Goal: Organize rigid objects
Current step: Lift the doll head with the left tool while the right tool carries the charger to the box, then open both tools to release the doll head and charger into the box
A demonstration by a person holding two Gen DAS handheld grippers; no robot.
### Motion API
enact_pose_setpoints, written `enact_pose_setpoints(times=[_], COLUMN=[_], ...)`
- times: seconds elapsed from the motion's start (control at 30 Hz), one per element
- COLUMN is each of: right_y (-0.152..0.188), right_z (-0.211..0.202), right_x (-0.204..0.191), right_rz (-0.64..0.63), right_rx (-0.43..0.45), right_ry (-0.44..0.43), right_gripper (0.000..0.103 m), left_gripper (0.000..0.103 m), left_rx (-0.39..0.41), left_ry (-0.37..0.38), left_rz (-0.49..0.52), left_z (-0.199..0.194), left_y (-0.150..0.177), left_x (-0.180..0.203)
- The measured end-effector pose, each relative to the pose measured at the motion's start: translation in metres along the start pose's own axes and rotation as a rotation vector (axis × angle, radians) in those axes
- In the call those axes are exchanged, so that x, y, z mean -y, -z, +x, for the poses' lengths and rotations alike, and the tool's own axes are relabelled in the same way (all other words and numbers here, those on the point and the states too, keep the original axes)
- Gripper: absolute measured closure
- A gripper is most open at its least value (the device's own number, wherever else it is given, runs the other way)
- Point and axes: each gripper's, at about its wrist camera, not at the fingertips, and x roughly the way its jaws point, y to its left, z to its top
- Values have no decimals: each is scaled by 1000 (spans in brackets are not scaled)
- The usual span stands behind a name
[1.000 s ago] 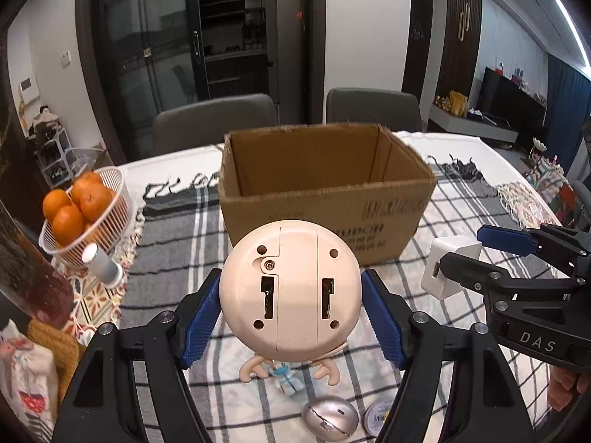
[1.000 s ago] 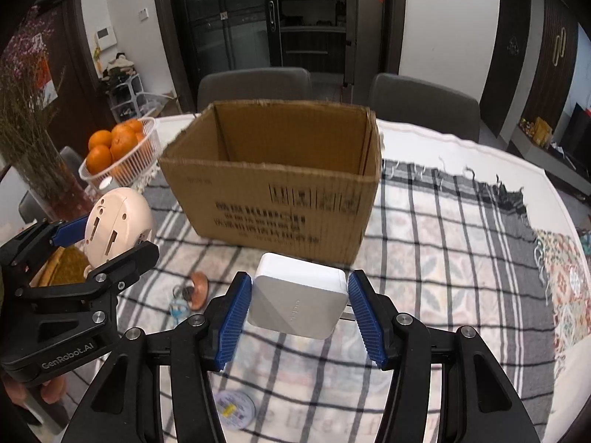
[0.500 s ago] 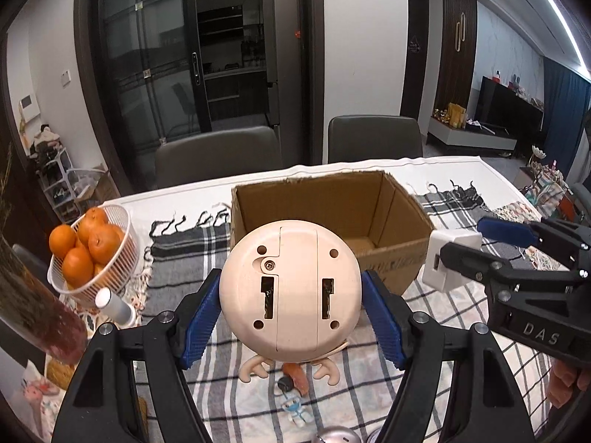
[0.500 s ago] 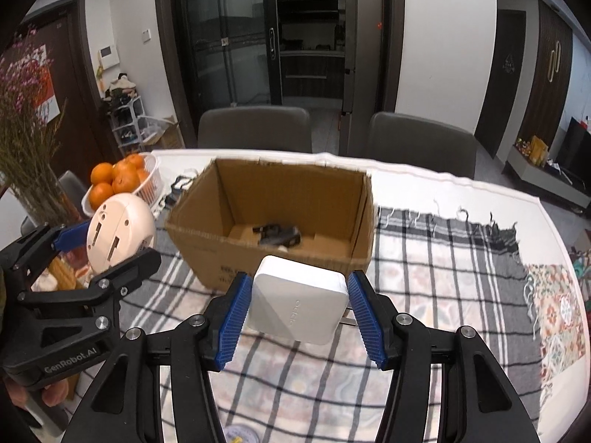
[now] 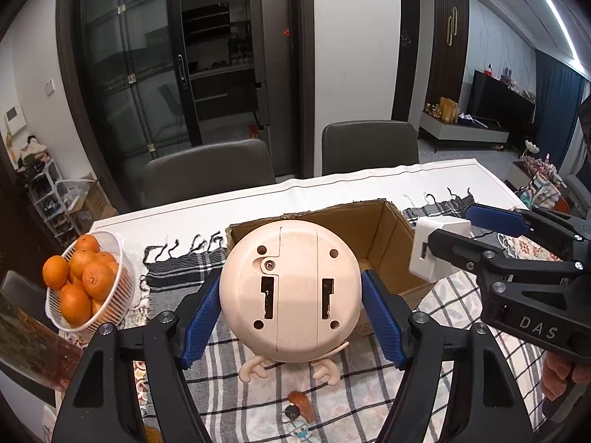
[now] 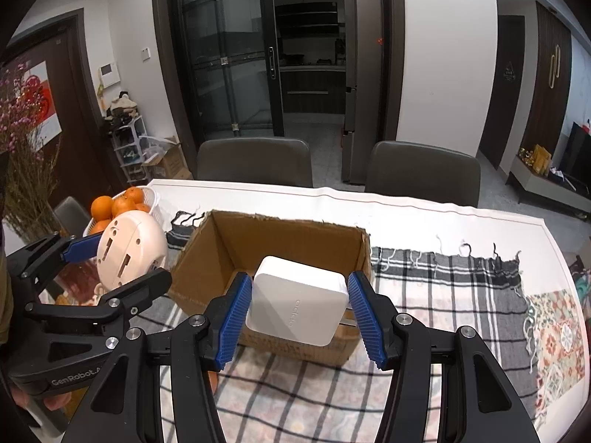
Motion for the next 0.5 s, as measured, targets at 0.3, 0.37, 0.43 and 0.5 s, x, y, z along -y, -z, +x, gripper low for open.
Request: enact_pose_setpoints(times=[0.3,0.37,0.43,0.5], right_y=[-19,-22,-24,-27], right_z=[25,31,36,41], right_x=[2,2,3,4], right_rz=[-10,-14,-13,-14], right_rx=[-38,-50,-62,-73], right_ry=[-7,-1,1,-1], right_gripper=[48,48,48,48], left_gripper=[30,30,30,30], left_rx=[-65,-79,-94,-110], left_ry=[20,17,16,12], left_rz=[-10,-6,-2,2], left_z=[32,39,46,53], left_y=[-19,-22,-26,-29], left_x=[-7,-8,-8,-8])
